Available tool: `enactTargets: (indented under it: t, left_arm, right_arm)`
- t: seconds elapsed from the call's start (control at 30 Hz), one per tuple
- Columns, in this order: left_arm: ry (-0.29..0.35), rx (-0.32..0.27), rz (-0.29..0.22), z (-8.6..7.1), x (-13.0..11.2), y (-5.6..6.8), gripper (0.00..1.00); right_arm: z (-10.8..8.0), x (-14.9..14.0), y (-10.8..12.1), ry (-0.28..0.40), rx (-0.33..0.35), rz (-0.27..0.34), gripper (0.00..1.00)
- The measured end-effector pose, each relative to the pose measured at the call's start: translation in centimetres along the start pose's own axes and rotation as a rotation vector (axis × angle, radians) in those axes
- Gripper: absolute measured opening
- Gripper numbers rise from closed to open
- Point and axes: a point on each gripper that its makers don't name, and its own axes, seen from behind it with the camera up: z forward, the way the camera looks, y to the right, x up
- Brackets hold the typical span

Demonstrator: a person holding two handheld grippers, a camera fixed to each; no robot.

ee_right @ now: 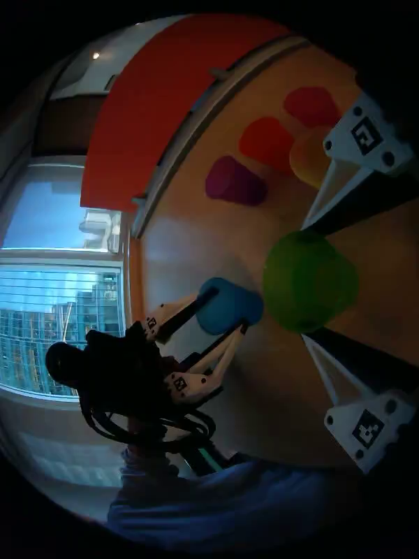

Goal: Pour water

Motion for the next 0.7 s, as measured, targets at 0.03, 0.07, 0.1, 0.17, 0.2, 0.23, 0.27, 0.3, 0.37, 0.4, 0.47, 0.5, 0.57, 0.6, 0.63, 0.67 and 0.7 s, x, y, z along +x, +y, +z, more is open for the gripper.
enactTargets:
  t: [0.03,0.07,0.1,0.17,0.2,0.23,0.27,0.3,0.37,0.4,0.47,0.5,0.57,0.6,0.63,0.67,0.7]
  left_arm:
    - [-0.001,0.000,-0.002,0.0,-0.1,0.0,0.87]
    - [-0.002,0.000,-0.005,-0.1,-0.2,-0.1,0.87]
    - [-0.004,0.000,-0.006,-0.1,-0.3,-0.1,0.86]
    - [-0.014,0.001,-0.003,-0.2,-0.7,-0.1,0.86]
    - [-0.018,0.003,0.001,-0.2,-0.9,-0.2,0.87]
    - [-0.022,0.007,0.006,-0.2,-1.1,-0.2,0.87]
    - [-0.026,0.010,0.011,-0.2,-1.2,-0.2,0.87]
    - [-0.027,0.013,0.016,-0.2,-1.3,-0.3,0.87]
    - [-0.026,0.015,0.028,-0.2,-1.3,-0.2,0.87]
    - [-0.026,0.016,0.032,-0.2,-1.3,-0.2,0.87]
    - [-0.026,0.016,0.038,-0.2,-1.2,-0.1,0.87]
    - [-0.028,0.016,0.041,-0.2,-1.2,-0.1,0.87]
    - [-0.033,0.017,0.046,-0.3,-1.3,-0.1,0.87]
    - [-0.036,0.018,0.048,-0.3,-1.4,-0.1,0.89]
    - [-0.039,0.020,0.050,-0.3,-1.5,-0.1,0.91]
    - [-0.043,0.022,0.053,-0.4,-1.5,-0.2,0.94]
    - [-0.047,0.025,0.054,-0.4,-1.6,-0.2,0.97]
  right_arm:
    - [0.0,0.0,0.0,-0.001,-0.001,0.000,0.90]
    - [0.1,0.0,0.0,-0.002,-0.001,0.000,0.90]
    - [0.1,-0.1,0.0,-0.003,-0.002,-0.001,0.90]
    - [0.2,-0.2,0.0,-0.006,-0.004,-0.003,0.90]
    - [0.2,-0.2,0.0,-0.007,-0.004,-0.003,0.90]
    - [0.3,-0.2,-0.1,-0.007,-0.004,-0.004,0.90]
    - [0.3,-0.2,-0.1,-0.008,-0.004,-0.004,0.90]
    - [0.4,-0.2,-0.1,-0.008,-0.004,-0.004,0.90]
    - [0.4,-0.2,-0.1,-0.009,-0.005,-0.004,0.90]
    - [0.5,-0.2,-0.1,-0.009,-0.006,-0.004,0.90]
    - [0.5,-0.1,-0.1,-0.008,-0.008,-0.004,0.90]
    - [0.5,-0.1,-0.1,-0.009,-0.008,-0.004,0.90]
    - [0.6,-0.2,-0.1,-0.009,-0.009,-0.004,0.90]
    - [0.6,-0.2,-0.1,-0.010,-0.009,-0.003,0.90]
    - [0.7,-0.3,-0.1,-0.010,-0.010,-0.002,0.90]
    - [0.7,-0.4,-0.1,-0.011,-0.011,-0.002,0.90]
    - [0.7,-0.4,-0.1,-0.011,-0.012,-0.001,0.90]
